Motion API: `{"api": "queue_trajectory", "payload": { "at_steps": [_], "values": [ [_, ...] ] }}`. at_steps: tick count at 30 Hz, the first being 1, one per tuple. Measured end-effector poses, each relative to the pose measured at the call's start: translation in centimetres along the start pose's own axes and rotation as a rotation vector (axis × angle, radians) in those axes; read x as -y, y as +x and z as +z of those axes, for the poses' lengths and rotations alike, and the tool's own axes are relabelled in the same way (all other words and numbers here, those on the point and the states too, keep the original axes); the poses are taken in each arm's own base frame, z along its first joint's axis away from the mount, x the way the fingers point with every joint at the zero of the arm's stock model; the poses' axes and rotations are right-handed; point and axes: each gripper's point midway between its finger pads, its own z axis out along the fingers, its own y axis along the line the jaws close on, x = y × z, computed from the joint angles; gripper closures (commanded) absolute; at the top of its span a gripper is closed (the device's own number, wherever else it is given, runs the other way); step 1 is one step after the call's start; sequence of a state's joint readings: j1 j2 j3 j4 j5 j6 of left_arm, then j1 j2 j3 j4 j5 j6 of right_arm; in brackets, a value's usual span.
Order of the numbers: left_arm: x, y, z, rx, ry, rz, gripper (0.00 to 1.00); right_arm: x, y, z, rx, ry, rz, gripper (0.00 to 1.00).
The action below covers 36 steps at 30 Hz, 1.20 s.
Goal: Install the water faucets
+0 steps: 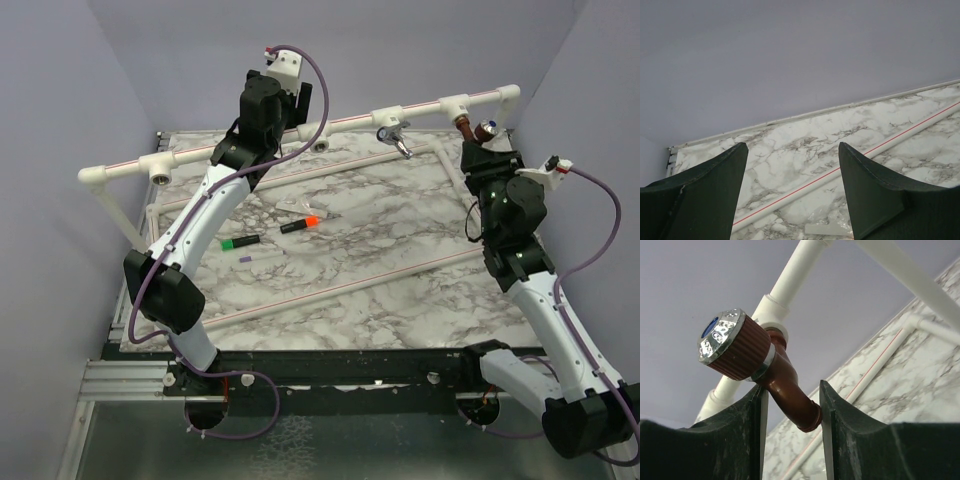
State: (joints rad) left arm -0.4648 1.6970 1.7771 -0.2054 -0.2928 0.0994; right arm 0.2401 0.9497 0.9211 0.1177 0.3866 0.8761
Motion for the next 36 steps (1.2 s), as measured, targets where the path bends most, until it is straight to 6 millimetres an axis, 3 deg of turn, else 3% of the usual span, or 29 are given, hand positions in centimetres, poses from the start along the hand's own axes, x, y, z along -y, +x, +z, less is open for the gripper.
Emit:
{"api": "queue_trajectory", "payload": {
  "at_steps": [7,12,21,27,36],
  "values": [
    [0.0,0.0,0.0,-0.001,0.000,0.000,0.25,-0.2,0.3,-0.2,-0.003,0.021,0.240,0.99],
    [0.1,0.0,0.0,-0.002,0.002,0.001,0.25,-0.2,0.3,-0.2,-0.008,0.030,0.279,0.98],
    [0.3,0.1,-0.1,-0.004,0.005,0.003,0.25,0.0,0.0,-0.4,-0.025,0.049,0.121,0.54],
    [0.5,0.2,-0.3,-0.010,0.012,0.005,0.25,-0.5,-0.1,-0.7,-0.053,0.030,-0.008,0.31],
    [0.8,0.2,-0.3,-0.010,0.016,0.007,0.25,-1.0,0.2,-1.0,-0.117,-0.013,-0.245,0.24]
  ]
}}
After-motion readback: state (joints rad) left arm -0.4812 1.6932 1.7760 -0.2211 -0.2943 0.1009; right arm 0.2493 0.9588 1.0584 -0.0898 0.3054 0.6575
